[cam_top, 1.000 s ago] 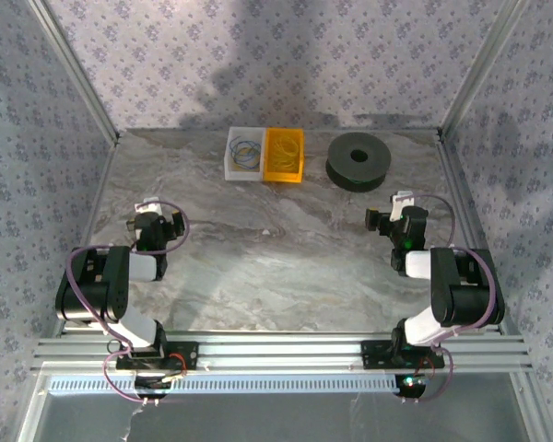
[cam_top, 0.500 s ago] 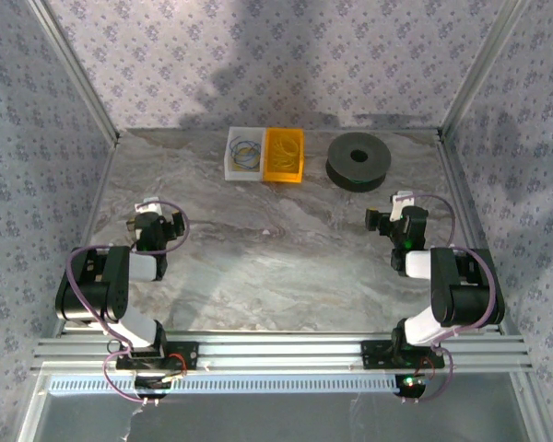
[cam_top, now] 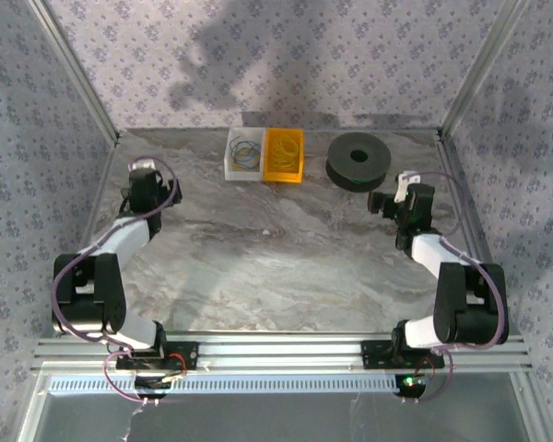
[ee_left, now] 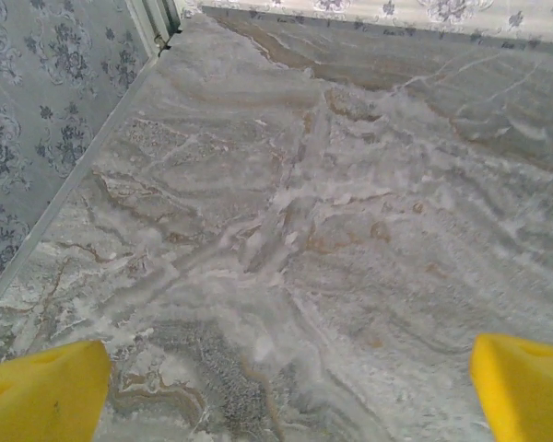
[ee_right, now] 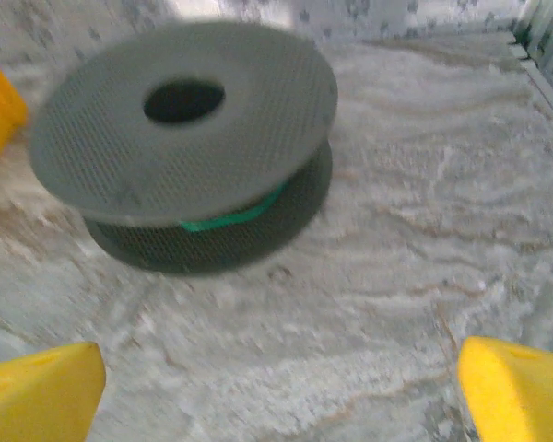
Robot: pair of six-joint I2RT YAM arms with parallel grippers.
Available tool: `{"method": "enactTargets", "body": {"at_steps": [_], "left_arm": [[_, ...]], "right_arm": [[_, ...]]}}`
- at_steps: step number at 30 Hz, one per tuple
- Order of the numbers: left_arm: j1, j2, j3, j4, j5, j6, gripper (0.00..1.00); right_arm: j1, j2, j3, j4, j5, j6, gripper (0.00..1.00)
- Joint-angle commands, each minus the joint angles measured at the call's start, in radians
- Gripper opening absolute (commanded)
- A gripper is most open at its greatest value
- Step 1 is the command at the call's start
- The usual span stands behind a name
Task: Wrap the cables
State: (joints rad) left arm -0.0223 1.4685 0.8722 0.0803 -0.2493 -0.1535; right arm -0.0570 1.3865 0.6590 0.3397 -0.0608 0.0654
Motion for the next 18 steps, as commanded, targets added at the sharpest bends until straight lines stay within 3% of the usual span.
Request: {"method": "enactTargets", "body": {"at_steps": [1,4,8,13,18], "left_arm": [[-0.004,0.021,0.127,-0.485,0.079,-0.070,1.00],[-0.008,0.075,0.254,-0.686,0.143,-0.061,1.00],[-0.017,0.065,0.310,-0.801,0.221,-0.048,1.00],[-0.044,0.081,0.383,-0.928,0.258,-0.025,1.00],[-0.087,0.061,0.380,-0.944,0.239,-0.029,1.00]], "right_arm": [[-0.041,0.003,0.071,-0.180,-0.148,0.232,0.98],[-0.051,0.072,0.098,-0.105,-0.280,0.401,0.97],[-0.055,0.202,0.119,0.089,-0.376,0.591,0.98],[-0.056,0.355,0.192,0.214,-0.378,0.695,0.97],[-0.064,0.480,0.274,0.293,-0.366,0.755,0.92]]}}
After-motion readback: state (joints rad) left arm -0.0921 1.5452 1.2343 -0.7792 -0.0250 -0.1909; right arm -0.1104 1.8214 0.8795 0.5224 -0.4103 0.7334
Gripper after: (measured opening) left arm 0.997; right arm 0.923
